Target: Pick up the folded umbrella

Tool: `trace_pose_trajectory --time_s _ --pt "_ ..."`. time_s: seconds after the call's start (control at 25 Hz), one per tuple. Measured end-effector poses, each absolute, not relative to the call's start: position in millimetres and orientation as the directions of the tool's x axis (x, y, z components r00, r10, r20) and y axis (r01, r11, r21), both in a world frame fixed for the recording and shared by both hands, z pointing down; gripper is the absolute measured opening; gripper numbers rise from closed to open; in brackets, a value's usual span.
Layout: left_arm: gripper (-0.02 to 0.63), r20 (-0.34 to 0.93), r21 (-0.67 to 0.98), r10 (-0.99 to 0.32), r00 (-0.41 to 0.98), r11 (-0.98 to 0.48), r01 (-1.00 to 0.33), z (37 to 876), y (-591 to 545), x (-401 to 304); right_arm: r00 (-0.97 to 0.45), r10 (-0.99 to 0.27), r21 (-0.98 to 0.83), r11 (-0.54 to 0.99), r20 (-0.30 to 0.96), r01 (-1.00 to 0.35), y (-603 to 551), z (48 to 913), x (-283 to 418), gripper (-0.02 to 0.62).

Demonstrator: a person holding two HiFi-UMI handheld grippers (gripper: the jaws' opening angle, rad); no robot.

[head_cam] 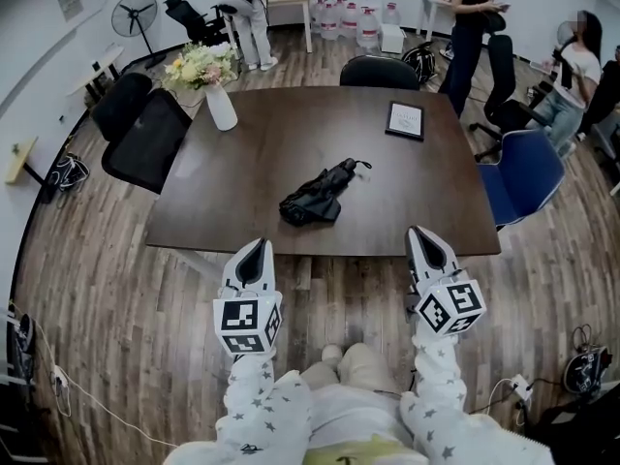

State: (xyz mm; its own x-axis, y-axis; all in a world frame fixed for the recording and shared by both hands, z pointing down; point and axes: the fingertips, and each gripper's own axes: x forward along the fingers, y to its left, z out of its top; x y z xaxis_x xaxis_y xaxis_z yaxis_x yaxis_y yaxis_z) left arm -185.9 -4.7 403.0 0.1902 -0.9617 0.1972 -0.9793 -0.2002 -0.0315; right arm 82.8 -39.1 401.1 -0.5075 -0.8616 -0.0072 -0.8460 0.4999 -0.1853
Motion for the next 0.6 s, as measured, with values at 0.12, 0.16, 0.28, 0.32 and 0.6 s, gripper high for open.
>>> trace_pose_trajectory --time_s 0.12,0.16,0.28,0.32,0.6 --pt "0.026 0.207 -0.046 -0.959 0.191 -0.205 -0.978 404 -15 -187 -0.507 -0.862 -0.190 0.496 0.009 -0.847 -48 406 80 0.021" --pt "0.026 0.211 -0.052 -0.959 0.192 -0.207 -0.977 405 -18 -186 -0.507 -0.862 -0.192 0.496 0.012 -0.847 -50 408 80 0.021" --pt "0.026 0.233 -0.064 -0.953 0.195 -0.216 -0.974 412 -30 -186 -0.507 -0.862 -0.201 0.492 0.025 -0.847 -63 415 77 0.021" --pt "0.026 0.241 -0.068 -0.951 0.194 -0.216 -0.974 415 -35 -187 -0.508 -0.861 -0.204 0.493 0.030 -0.846 -68 418 75 0.021" --pt "0.026 0.261 -0.093 -0.950 0.173 -0.203 -0.975 421 -76 -192 -0.523 -0.852 -0.213 0.505 0.033 -0.836 -120 423 67 0.021"
